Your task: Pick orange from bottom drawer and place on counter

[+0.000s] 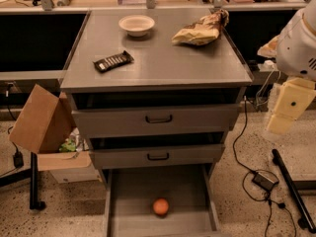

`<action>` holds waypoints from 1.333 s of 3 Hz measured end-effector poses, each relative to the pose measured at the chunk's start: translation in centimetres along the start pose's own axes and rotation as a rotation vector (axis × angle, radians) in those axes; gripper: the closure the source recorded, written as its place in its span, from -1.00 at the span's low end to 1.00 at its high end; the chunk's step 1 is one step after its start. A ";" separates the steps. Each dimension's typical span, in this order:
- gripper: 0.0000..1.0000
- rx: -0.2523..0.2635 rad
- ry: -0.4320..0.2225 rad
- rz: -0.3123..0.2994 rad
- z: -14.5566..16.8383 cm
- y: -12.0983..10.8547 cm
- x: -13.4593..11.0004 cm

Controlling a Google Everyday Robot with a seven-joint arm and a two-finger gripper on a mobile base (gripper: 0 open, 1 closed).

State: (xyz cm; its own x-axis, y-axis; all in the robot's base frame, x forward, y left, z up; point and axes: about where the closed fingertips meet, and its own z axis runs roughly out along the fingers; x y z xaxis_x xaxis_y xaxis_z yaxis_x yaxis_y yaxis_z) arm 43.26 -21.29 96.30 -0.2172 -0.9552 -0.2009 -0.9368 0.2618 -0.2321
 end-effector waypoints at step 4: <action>-1.00 -0.094 -0.037 0.047 8.6 4.1 2.2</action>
Offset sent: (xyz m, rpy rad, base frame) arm -0.0059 0.0001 -0.0431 0.0286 0.0426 -0.0171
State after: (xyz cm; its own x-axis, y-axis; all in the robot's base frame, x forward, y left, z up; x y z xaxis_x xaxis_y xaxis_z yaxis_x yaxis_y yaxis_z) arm 41.30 -21.14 86.72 -0.2529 -0.9359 -0.2452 -0.9477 0.2907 -0.1320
